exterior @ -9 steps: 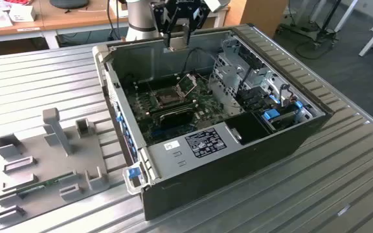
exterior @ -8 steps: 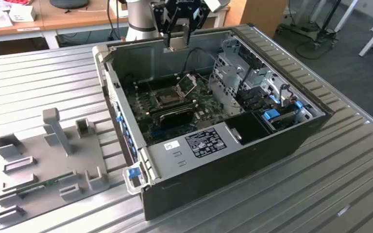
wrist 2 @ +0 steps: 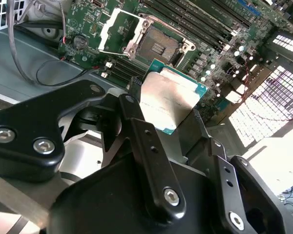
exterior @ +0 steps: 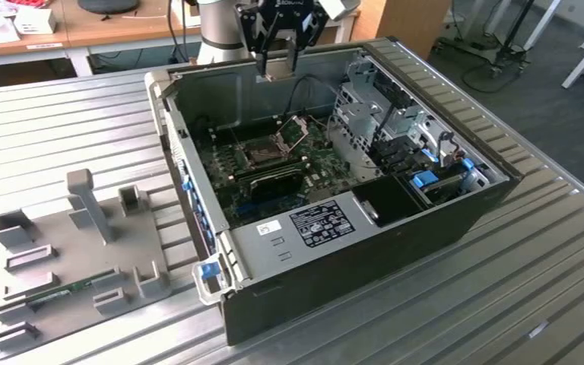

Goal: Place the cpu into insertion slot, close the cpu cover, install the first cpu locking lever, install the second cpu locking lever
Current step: 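Place the cpu into insertion slot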

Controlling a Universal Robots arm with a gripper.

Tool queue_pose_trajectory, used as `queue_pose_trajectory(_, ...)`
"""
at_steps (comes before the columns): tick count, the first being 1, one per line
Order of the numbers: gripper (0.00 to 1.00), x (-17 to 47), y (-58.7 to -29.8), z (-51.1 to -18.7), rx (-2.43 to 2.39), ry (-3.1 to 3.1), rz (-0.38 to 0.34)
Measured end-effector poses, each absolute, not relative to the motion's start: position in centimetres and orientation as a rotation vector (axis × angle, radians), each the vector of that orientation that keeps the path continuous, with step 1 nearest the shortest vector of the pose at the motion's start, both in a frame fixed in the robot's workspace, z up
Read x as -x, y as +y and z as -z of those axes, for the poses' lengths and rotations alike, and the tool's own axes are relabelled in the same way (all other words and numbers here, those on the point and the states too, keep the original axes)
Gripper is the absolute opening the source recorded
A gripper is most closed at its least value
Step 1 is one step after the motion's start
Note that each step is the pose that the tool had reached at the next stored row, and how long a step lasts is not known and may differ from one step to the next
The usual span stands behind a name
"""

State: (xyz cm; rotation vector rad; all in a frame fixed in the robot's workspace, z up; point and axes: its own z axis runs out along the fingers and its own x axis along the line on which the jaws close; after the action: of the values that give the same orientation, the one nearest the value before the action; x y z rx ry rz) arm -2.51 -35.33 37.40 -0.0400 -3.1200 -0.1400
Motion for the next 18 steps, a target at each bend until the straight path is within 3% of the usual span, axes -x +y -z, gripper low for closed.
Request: queue_pose_trajectory(18, 0.55, 2.53, -35.32, -36.46, 0.04, -3.12, 0.14)
